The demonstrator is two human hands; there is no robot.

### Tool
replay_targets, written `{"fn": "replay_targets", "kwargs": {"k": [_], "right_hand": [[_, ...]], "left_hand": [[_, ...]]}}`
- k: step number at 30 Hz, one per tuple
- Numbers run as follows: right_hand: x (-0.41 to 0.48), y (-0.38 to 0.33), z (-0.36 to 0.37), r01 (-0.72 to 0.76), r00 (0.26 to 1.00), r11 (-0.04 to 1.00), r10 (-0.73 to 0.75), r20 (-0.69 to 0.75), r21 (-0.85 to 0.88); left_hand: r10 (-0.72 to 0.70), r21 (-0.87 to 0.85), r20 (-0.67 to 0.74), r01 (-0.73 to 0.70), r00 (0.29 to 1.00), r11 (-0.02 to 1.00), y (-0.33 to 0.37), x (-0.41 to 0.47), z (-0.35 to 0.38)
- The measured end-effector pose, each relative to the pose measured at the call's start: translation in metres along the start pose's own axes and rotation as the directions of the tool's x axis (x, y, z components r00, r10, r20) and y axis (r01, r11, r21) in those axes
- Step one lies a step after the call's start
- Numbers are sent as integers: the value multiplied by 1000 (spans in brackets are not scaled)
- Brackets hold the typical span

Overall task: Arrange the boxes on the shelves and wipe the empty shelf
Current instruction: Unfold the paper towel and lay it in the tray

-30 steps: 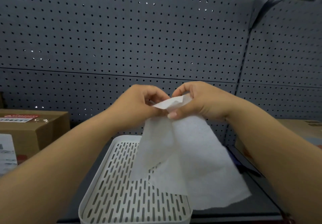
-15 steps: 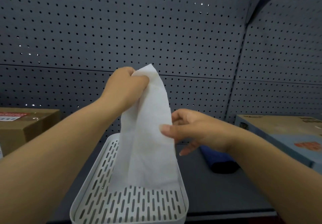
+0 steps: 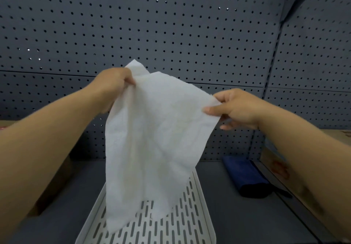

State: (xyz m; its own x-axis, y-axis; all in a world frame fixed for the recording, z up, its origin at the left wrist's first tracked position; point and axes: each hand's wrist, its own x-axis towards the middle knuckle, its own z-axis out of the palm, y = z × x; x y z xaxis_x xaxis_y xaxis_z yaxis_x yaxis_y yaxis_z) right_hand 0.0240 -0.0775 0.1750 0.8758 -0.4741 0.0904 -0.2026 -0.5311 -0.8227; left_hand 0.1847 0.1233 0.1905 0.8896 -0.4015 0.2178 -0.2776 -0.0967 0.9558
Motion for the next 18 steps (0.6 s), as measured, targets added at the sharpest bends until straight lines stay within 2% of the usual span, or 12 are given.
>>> {"fn": "replay_targets", "kwargs": {"k": [2, 6, 8, 10, 13, 15, 18], "right_hand": [[21, -3, -5, 10, 997, 1000, -8, -74, 19], [60, -8, -2, 15, 980, 998, -3, -197, 60], [74, -14, -3, 69, 949, 990, -26, -315, 127], [77, -24, -6, 175, 888, 969, -80, -453, 172], [67, -39, -14, 377, 773, 916, -228, -592, 139], [54, -42, -18, 473, 721, 876, -322, -614, 96], [29, -31, -17, 517, 723, 851, -373, -582, 96]], "left_hand": [[-10, 27, 64, 9, 998, 1000, -6, 16, -7], [4, 210, 208, -49, 978, 976, -16, 50, -24], [39, 228, 197, -85, 980, 970, -11, 60, -32], [121, 182, 116, -141, 986, 973, -1, 63, -37], [265, 49, 40, -267, 963, 963, 17, 57, -44], [335, -70, 55, -331, 941, 941, 23, 44, -47], [376, -145, 94, -362, 922, 921, 12, 20, -52]]}}
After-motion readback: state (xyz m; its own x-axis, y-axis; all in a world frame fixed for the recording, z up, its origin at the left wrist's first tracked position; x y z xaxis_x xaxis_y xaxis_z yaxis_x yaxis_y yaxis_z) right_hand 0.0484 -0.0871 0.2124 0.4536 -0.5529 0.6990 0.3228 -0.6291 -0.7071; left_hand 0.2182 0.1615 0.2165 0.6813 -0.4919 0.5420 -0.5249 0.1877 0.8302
